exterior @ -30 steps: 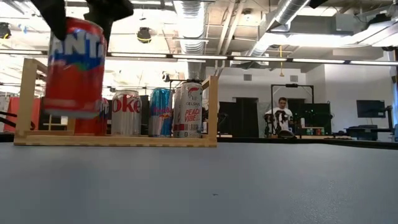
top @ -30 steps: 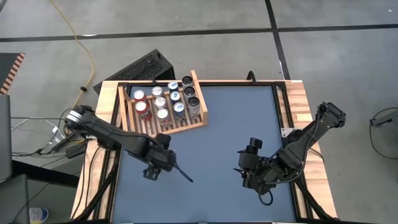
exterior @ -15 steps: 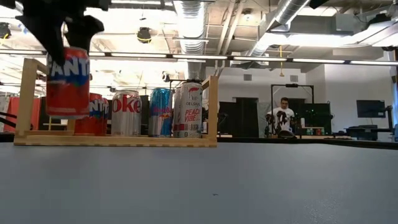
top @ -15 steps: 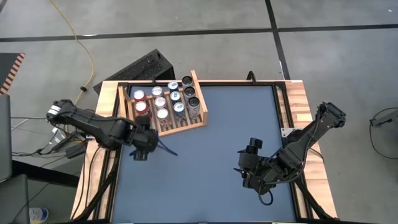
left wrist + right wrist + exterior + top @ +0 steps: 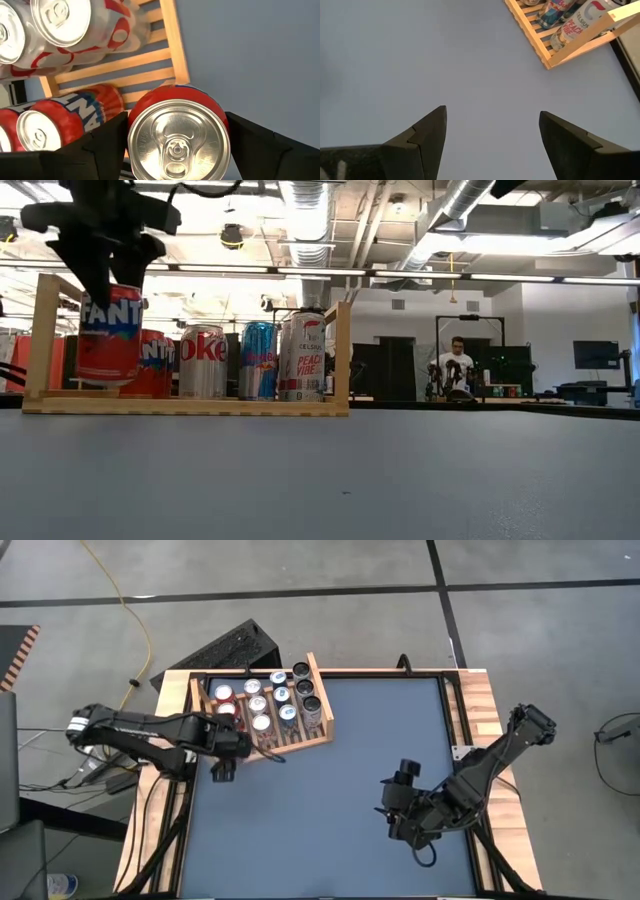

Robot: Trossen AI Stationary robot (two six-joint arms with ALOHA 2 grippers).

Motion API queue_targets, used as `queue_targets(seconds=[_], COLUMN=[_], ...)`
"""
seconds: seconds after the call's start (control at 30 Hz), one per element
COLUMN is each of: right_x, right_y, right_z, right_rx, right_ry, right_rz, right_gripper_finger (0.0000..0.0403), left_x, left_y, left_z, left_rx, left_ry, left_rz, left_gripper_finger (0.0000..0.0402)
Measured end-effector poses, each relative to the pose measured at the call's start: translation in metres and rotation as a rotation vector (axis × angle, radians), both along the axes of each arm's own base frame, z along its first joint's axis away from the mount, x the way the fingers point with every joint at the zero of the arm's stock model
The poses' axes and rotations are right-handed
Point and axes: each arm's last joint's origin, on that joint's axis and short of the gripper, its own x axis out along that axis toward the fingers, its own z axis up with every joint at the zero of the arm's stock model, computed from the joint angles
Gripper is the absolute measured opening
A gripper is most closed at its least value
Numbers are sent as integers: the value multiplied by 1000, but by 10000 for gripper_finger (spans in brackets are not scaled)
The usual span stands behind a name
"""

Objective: Place canned beverage on shelf
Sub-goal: Put the red soda can on the shelf aligned with the other red soda cans

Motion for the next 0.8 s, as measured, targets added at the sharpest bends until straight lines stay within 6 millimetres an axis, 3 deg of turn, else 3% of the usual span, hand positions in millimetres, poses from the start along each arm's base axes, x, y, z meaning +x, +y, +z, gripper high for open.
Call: queue_targets(seconds=[0.33,0.53,0.8], right_x=[2,2,2], right_y=[-3,-3,-3], right_z=[0,0,0], right_rx=[-13,-14,-14], right_ry=[7,7,7], right_rz=[5,6,6], right_gripper_finger=[291,291,291], left_x=[3,-15,-36], left_y=[33,41,45], left_z=[3,2,-19], left_rx=[-41,-14,19], left_ry=[-50,-88,-187], left_rz=[-9,-4,9], left_gripper_finger=[276,276,276])
